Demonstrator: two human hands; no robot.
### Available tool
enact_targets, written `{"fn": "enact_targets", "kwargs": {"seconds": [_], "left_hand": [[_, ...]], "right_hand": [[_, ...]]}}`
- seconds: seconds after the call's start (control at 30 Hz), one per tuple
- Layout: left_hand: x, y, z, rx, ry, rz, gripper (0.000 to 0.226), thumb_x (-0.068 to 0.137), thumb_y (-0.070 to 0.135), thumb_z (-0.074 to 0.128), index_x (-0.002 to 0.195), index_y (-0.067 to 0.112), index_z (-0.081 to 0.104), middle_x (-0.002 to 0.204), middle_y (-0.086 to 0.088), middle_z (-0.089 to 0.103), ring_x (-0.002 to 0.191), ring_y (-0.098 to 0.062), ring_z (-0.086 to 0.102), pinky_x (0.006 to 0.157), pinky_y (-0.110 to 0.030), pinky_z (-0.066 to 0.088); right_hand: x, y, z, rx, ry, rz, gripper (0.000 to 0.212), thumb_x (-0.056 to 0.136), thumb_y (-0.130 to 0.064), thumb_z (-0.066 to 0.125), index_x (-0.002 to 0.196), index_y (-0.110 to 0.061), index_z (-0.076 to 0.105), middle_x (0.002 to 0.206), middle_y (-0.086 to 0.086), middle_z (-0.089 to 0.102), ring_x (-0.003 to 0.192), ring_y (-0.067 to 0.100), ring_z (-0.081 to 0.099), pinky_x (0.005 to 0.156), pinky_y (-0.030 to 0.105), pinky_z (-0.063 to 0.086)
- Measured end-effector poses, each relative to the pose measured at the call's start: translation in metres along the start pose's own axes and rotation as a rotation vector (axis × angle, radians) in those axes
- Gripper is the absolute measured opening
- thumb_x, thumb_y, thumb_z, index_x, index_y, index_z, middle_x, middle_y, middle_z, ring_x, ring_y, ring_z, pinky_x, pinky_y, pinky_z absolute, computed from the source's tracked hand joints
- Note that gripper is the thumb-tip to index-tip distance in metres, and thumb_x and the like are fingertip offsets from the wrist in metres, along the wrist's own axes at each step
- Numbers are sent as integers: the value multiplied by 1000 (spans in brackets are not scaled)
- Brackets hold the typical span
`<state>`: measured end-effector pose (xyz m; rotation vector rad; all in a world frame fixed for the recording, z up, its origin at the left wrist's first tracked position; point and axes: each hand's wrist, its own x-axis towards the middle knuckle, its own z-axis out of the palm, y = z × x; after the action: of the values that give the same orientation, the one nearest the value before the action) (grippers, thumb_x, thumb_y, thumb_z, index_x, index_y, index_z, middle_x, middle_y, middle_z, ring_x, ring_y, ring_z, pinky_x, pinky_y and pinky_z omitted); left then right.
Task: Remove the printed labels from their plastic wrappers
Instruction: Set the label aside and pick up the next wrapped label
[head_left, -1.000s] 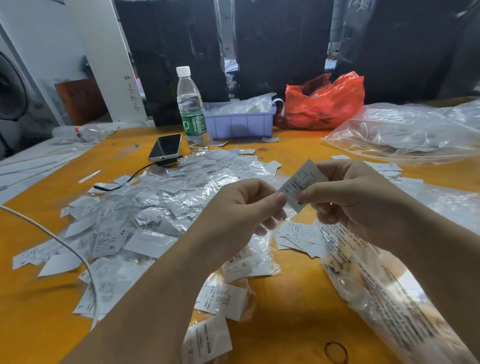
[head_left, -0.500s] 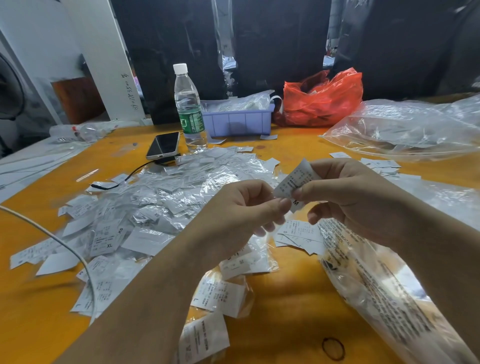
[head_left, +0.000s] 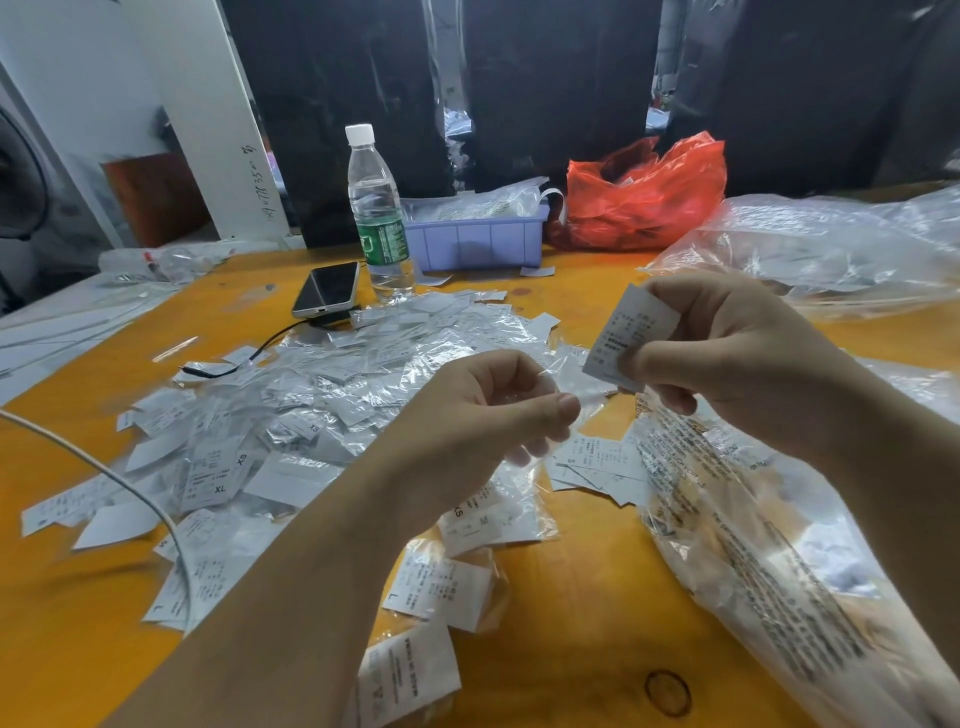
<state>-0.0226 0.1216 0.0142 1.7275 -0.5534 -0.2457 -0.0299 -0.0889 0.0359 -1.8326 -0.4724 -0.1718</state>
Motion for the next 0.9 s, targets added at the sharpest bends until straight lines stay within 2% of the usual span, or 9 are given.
{"fn": "enact_targets", "kwargs": {"seconds": [0.17, 0.47, 0.57, 0.7, 0.77, 0.83, 0.9], "left_hand": [[0, 1, 1, 6, -42, -8, 24, 73, 32, 71, 83, 12, 64, 72, 0, 69, 67, -12, 61, 66, -26, 50], [1, -2, 0, 23, -65, -8, 18, 82, 28, 72, 86, 11, 65, 74, 0, 69, 68, -12, 60, 66, -27, 49], [2, -3, 0, 33, -68, -13, 20, 82, 29, 73, 88, 12, 66, 75, 0, 69, 68, -12, 59, 66, -26, 48], [2, -2, 0, 58, -80, -5, 28, 80, 32, 66, 93, 8, 67, 76, 1, 68, 69, -12, 59, 65, -24, 48], [2, -3, 0, 77, -79, -1, 30, 80, 31, 66, 94, 5, 67, 75, 1, 68, 68, -11, 58, 64, -23, 47], [2, -4, 0, 114, -70, 0, 24, 87, 26, 66, 94, 4, 67, 75, 2, 68, 66, -9, 58, 63, -22, 47], [2, -5, 1, 155, -53, 0, 17, 91, 22, 64, 92, 6, 68, 74, 2, 69, 65, -7, 58, 62, -20, 47]], "right_hand": [[-3, -3, -1, -35, -42, -33, 13, 67, -6, 59, 66, -18, 63, 61, 10, 48, 52, 24, 37, 48, 40, 26], [-5, 2, 3, -10, -118, -37, 13, 69, -6, 60, 70, -19, 64, 61, 7, 48, 51, 18, 38, 45, 31, 27], [-4, 5, 6, -19, -135, -40, 5, 71, -7, 62, 75, -10, 63, 63, 9, 50, 52, 16, 41, 45, 27, 30], [-3, 7, 8, -18, -132, -34, 9, 73, -7, 64, 81, -3, 63, 65, 11, 55, 52, 10, 46, 46, 20, 35], [-3, 8, 10, -30, -121, -37, 6, 77, -2, 68, 82, -2, 64, 64, 9, 57, 51, 9, 48, 46, 18, 36], [-4, 9, 11, -68, -91, -39, 9, 81, 5, 69, 82, -3, 66, 63, 10, 59, 51, 8, 50, 46, 18, 38], [-5, 9, 14, -96, -55, -32, 9, 80, 4, 70, 81, -4, 68, 63, 14, 61, 50, 10, 51, 46, 21, 40]]}}
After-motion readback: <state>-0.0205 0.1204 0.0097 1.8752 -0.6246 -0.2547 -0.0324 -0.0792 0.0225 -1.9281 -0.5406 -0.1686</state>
